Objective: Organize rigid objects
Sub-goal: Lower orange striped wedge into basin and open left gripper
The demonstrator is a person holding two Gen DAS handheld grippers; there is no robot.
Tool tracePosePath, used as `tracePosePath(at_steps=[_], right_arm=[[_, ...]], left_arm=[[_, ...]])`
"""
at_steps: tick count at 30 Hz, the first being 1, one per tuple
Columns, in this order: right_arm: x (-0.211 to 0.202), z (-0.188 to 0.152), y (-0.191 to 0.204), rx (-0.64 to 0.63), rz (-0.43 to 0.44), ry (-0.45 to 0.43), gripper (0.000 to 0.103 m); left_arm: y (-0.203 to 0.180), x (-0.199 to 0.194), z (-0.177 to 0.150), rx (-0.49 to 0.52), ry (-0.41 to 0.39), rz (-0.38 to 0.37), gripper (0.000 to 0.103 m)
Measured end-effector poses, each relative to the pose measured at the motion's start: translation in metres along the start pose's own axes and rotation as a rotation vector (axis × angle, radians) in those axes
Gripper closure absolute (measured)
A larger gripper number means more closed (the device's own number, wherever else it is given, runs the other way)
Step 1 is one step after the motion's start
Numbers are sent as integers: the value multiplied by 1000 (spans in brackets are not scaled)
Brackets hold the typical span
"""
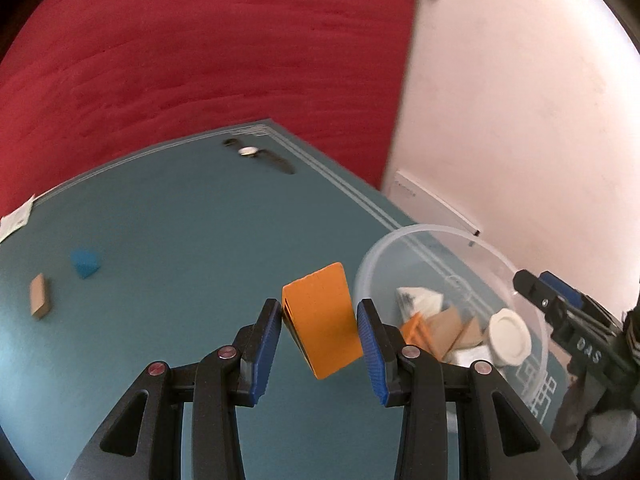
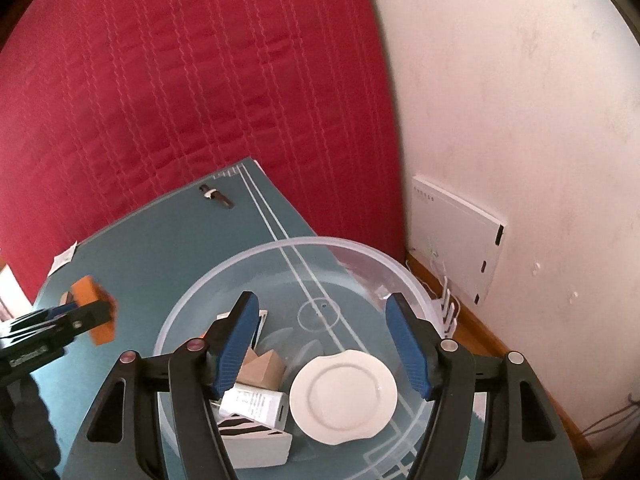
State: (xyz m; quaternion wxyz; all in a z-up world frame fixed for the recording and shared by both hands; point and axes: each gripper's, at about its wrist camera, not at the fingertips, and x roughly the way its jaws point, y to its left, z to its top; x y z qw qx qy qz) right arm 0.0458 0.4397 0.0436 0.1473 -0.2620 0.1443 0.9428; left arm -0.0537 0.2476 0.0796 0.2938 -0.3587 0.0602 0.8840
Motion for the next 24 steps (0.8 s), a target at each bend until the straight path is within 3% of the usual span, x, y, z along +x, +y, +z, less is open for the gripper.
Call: tracePosePath(at_steps=[9, 11, 12, 22, 24], right_arm=[[0, 2, -10, 35, 16, -7, 36], [1, 2, -10, 37, 18, -4, 36], [1, 2, -10, 38, 19, -3, 36], [-5, -1, -9, 28, 17, 0, 36], [-6, -1, -7, 24, 17, 1, 36]], left_arm=[[-35, 34, 15, 74, 26, -56, 60], [-37, 39, 15, 78, 32, -64, 45], [-37, 38, 15, 75, 29, -62, 32], [-23, 34, 5, 23, 37, -23, 29], [-20, 31, 4, 14, 35, -5, 25]])
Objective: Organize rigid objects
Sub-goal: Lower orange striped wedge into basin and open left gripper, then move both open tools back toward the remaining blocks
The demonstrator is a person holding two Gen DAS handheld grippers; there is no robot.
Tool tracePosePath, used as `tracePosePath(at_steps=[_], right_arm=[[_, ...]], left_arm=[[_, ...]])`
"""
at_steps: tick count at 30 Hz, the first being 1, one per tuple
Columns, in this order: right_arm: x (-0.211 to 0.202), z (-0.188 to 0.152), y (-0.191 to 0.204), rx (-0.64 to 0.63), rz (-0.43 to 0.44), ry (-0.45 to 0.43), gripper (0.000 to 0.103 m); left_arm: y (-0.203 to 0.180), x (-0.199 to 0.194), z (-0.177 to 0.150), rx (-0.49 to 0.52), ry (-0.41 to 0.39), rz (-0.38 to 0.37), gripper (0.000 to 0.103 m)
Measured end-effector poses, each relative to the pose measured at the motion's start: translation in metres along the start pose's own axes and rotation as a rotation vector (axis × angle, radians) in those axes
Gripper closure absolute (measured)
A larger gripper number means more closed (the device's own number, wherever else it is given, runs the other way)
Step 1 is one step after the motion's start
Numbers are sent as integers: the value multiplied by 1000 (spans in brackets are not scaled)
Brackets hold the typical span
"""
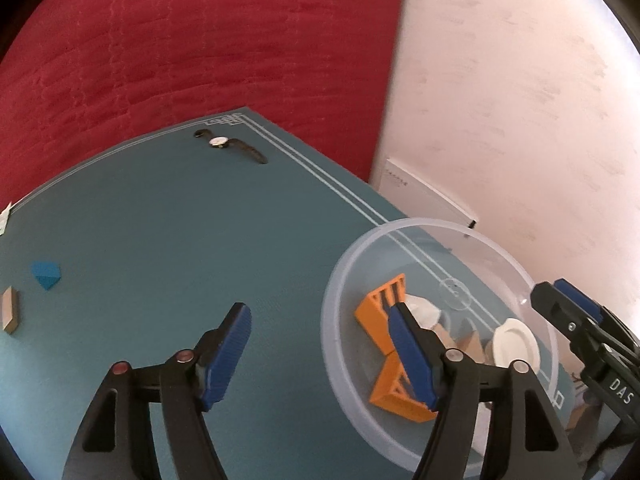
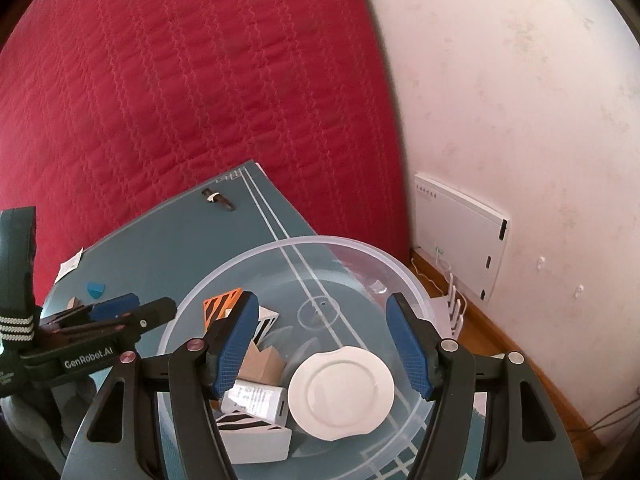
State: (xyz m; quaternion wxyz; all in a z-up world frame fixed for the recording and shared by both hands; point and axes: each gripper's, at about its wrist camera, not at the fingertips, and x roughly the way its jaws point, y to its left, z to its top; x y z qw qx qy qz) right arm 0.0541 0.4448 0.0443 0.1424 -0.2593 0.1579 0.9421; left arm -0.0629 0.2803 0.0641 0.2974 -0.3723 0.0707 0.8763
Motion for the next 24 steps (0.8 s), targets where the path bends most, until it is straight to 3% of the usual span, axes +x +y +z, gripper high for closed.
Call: tracePosePath(at_steps=[3, 7, 24], right_arm=[[-1, -2, 3, -9, 4, 5, 36], [0, -5, 8, -21, 6, 9, 36], [-9, -19, 46, -152, 10, -14, 36]], left_arm=[[7, -3, -1, -16, -14, 30, 15], [16, -6, -2, -37, -19, 57, 12], [71, -22, -13, -107, -44, 225, 9]])
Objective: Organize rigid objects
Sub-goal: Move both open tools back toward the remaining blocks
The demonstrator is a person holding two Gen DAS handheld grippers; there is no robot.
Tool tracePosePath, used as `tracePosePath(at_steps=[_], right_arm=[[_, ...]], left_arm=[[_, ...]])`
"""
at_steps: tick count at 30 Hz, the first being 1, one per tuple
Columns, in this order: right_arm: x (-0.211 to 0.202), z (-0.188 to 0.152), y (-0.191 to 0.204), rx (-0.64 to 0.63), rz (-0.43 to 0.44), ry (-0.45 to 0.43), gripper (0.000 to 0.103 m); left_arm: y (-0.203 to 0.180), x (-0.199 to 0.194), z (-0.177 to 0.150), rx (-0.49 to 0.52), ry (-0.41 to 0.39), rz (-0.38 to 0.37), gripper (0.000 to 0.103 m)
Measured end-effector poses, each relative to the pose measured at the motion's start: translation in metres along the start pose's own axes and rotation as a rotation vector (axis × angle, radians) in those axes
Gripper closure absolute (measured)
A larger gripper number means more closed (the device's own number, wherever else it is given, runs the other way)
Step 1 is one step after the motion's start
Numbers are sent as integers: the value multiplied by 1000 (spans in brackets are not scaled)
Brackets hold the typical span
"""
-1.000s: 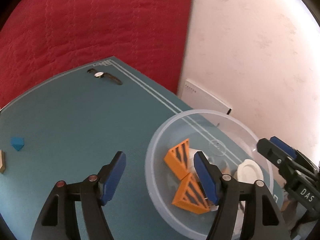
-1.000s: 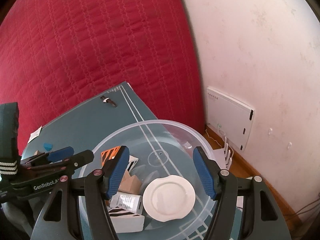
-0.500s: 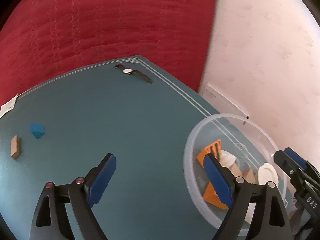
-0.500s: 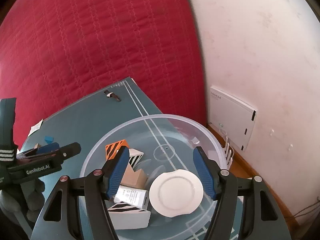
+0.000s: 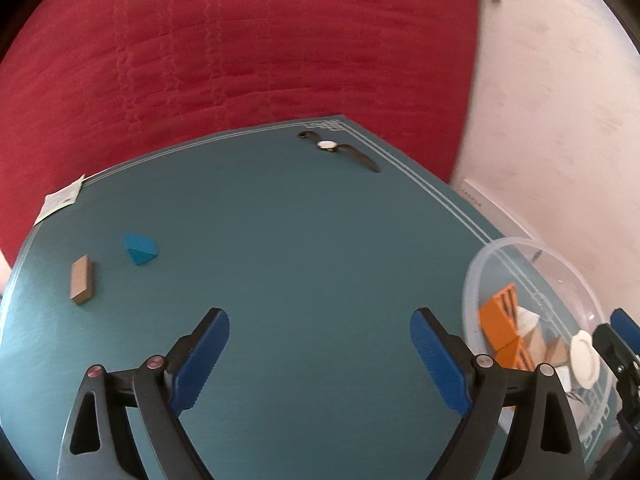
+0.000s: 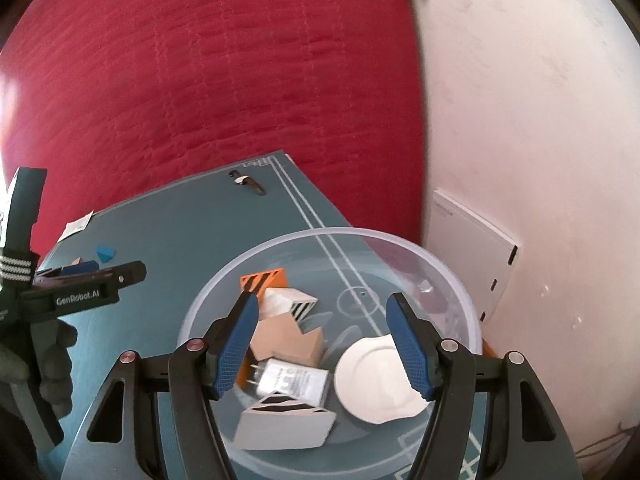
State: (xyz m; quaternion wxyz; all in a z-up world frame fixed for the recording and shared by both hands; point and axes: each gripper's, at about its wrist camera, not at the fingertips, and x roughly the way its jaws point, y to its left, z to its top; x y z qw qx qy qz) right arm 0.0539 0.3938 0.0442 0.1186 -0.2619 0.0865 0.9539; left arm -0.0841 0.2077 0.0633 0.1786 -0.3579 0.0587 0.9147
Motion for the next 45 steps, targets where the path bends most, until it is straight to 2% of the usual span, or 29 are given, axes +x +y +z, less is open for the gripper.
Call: tracePosePath(at_steps=[14, 22, 34, 39, 45], right_arm=[[-3, -6, 40, -101, 66, 3, 35], [-2, -5, 84, -194, 151, 9, 33], [26, -12, 161, -304, 294, 84, 31], [42, -18, 182, -312, 342, 132, 31], [52, -16, 195, -326, 367, 154, 31]], left_arm=[[61, 6, -6, -90, 28, 103, 8], [90, 2, -10, -122, 23, 152, 8], [159, 1, -21, -200, 41, 253, 8], [196, 0, -23, -241, 49, 320, 8], [224, 7, -19, -302, 64, 344, 8]])
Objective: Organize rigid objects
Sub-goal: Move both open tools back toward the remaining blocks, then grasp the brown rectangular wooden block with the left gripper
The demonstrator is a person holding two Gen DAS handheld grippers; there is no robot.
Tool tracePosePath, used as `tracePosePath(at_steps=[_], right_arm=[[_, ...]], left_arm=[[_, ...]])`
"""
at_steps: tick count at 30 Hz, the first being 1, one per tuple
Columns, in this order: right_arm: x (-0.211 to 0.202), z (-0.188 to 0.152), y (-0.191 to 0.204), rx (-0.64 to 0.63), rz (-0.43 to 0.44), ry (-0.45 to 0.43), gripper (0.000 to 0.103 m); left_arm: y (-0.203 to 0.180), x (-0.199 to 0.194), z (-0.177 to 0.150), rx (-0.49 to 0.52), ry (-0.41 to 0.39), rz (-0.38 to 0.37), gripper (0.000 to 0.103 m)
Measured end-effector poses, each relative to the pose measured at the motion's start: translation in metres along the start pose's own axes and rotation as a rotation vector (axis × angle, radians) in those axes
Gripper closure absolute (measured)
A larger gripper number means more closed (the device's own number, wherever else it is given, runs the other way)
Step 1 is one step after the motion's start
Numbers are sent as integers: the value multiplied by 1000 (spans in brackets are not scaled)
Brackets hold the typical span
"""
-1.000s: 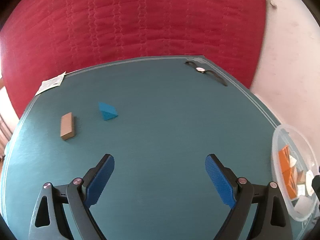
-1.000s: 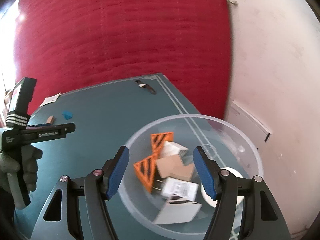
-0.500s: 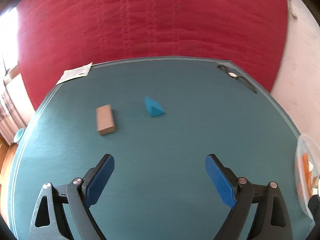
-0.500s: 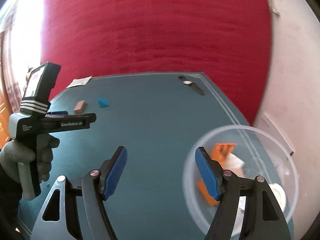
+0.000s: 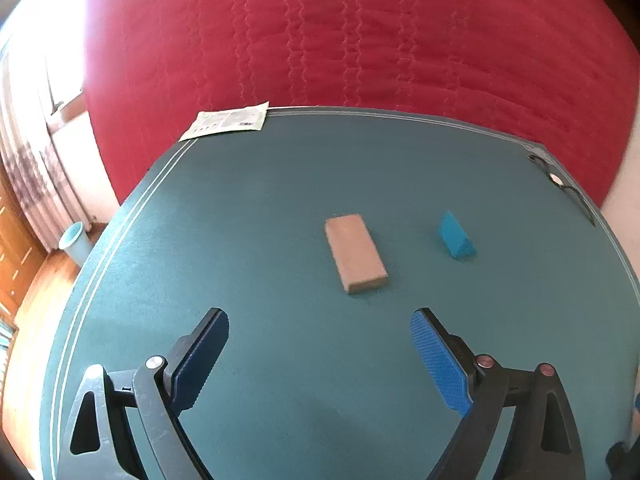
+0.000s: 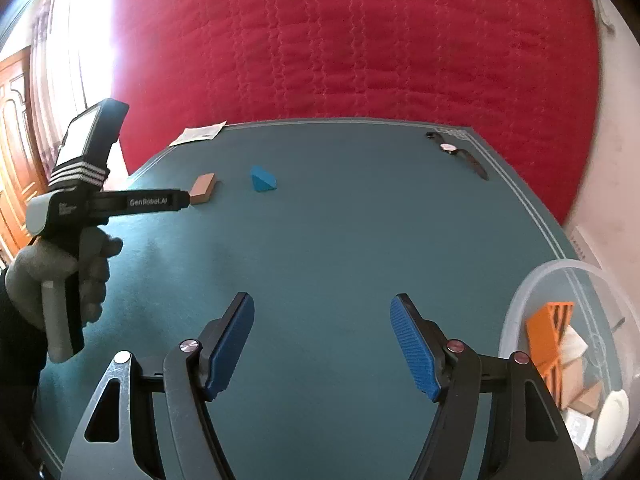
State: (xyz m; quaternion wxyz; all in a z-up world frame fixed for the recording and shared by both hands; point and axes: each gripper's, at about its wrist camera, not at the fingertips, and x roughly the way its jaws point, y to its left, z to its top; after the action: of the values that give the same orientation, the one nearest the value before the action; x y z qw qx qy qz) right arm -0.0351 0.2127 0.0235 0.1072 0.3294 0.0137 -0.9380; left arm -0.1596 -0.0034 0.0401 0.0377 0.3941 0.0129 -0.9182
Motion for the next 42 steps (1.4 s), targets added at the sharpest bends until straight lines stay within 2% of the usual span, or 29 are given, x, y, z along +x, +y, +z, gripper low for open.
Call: tracePosePath(at_steps=[12, 16, 17, 23, 26, 27, 28, 33, 38, 42], right_arm=[[15, 1, 1, 13, 27, 37, 31], [21, 0, -3, 26, 30, 53, 31], [22, 0, -3, 29, 29, 59, 31], [30, -2, -3, 37, 37, 96, 31], [33, -3, 0, 27, 39, 123, 31], [36, -2, 2, 19, 41, 137, 31], [38, -1, 4, 16, 45, 145, 31], [50, 19, 14, 35, 74, 160, 31], [71, 44, 31, 15, 39, 122, 31], [107, 65, 35, 38, 1, 123, 31]], left_arm=[[-5, 38, 20, -9, 30, 21, 11], [-1, 52, 26, -33, 70, -1, 23], [-1, 55, 28, -33, 76, 5, 24], [-7, 57, 35, -3, 61, -22, 44], [-9, 55, 34, 15, 44, -52, 59], [-8, 54, 33, 17, 40, -65, 71], [-8, 54, 33, 16, 38, -79, 74], [2, 51, 31, -31, 37, -128, 74], [15, 50, 30, -73, 36, -133, 74], [21, 50, 28, -94, 35, -130, 74]])
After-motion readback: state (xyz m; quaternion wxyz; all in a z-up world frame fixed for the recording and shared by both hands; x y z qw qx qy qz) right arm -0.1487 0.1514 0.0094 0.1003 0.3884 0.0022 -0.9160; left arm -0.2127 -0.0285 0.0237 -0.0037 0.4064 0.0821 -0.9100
